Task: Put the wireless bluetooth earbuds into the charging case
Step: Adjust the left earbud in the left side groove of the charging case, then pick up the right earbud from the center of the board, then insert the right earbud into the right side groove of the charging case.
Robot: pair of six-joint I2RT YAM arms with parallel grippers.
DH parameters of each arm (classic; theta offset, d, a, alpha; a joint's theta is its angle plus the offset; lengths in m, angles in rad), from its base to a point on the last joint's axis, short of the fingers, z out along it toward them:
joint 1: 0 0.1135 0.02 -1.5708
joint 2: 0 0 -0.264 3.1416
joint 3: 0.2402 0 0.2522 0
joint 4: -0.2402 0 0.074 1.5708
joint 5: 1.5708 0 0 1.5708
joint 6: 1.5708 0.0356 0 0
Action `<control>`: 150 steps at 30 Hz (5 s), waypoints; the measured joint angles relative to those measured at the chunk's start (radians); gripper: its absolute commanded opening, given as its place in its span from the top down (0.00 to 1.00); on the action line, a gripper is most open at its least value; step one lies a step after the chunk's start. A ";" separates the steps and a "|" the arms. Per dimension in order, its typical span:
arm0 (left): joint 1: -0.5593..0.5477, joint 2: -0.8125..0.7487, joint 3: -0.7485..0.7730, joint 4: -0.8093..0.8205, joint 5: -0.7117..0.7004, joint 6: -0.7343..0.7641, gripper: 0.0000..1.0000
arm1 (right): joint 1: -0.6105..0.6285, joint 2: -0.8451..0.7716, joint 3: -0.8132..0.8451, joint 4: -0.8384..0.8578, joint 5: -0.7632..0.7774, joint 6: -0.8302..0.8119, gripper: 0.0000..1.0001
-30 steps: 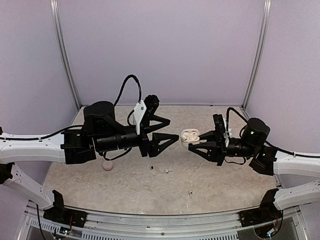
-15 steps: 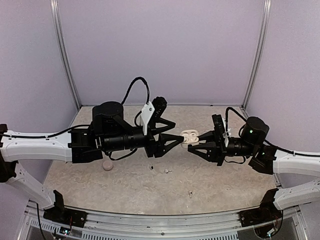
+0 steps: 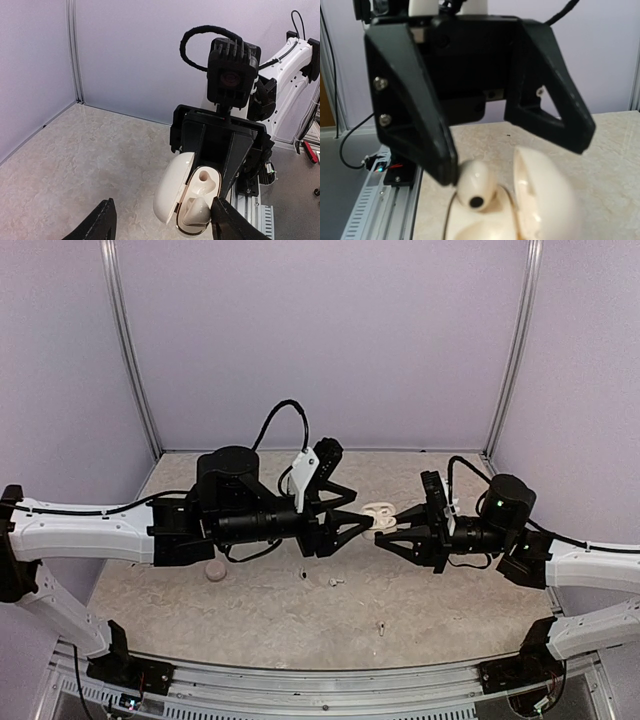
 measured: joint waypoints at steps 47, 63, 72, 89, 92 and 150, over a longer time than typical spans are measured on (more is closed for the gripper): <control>0.097 -0.019 -0.046 -0.018 0.074 -0.037 0.31 | -0.067 -0.067 -0.036 0.004 0.002 0.047 1.00; 0.144 0.140 -0.311 0.070 0.082 -0.045 0.40 | -0.193 -0.149 -0.098 -0.031 0.009 0.148 1.00; 0.144 0.287 -0.459 0.390 0.104 -0.029 0.42 | -0.198 -0.168 -0.099 -0.058 0.008 0.153 1.00; 0.187 0.520 -0.402 0.587 0.158 0.042 0.48 | -0.199 -0.179 -0.100 -0.082 0.009 0.153 1.00; 0.194 0.547 -0.380 0.592 0.163 0.047 0.50 | -0.199 -0.180 -0.100 -0.087 0.009 0.152 1.00; -0.024 -0.050 -0.226 -0.182 -0.156 0.376 0.82 | -0.164 -0.036 -0.100 -0.113 -0.066 0.026 1.00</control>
